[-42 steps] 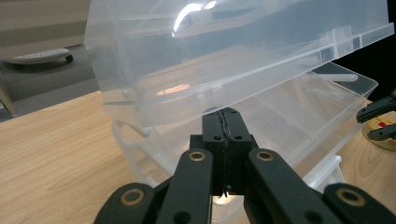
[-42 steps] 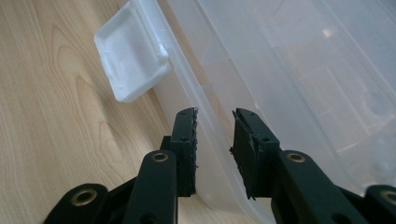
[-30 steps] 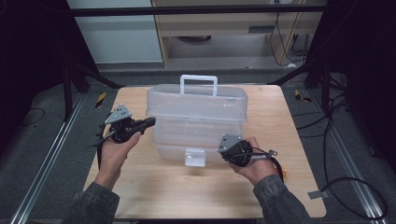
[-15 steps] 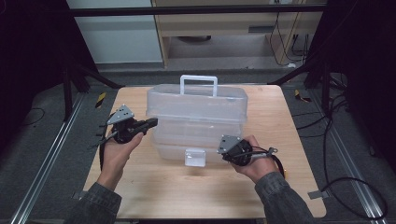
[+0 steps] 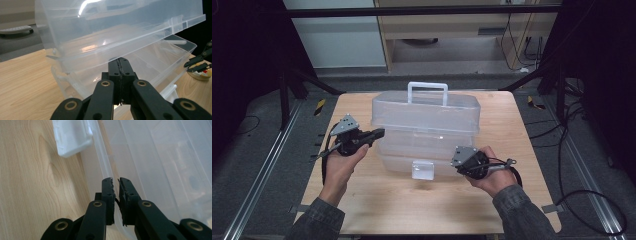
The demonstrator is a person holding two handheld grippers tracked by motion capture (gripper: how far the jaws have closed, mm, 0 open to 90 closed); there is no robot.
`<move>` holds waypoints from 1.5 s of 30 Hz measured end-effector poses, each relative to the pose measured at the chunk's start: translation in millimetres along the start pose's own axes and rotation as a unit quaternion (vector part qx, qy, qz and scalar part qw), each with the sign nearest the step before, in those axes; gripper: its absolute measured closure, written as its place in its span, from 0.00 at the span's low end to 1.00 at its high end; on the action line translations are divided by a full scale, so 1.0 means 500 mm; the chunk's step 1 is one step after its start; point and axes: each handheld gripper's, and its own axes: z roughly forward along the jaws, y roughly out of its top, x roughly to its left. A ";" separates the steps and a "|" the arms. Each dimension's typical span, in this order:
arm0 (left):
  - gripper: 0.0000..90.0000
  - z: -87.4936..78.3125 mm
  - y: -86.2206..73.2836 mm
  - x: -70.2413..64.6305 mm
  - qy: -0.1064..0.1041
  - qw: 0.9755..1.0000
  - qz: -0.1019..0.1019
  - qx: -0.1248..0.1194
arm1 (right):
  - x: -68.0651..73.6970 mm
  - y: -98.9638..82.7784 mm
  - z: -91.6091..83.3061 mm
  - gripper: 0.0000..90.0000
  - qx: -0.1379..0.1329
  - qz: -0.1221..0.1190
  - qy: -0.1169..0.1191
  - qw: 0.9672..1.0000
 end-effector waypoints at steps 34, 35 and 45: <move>0.77 -0.005 -0.019 0.041 0.110 0.994 -0.004 -0.006 | -0.001 -0.010 -0.007 0.92 0.001 0.010 -0.005 1.000; 0.75 -0.003 -0.020 0.042 0.110 0.994 0.003 -0.005 | -0.001 -0.010 -0.007 0.92 0.001 0.010 -0.005 1.000; 0.73 0.029 -0.016 0.068 0.091 0.995 0.033 -0.009 | -0.002 -0.010 -0.007 0.93 0.002 0.010 -0.002 1.000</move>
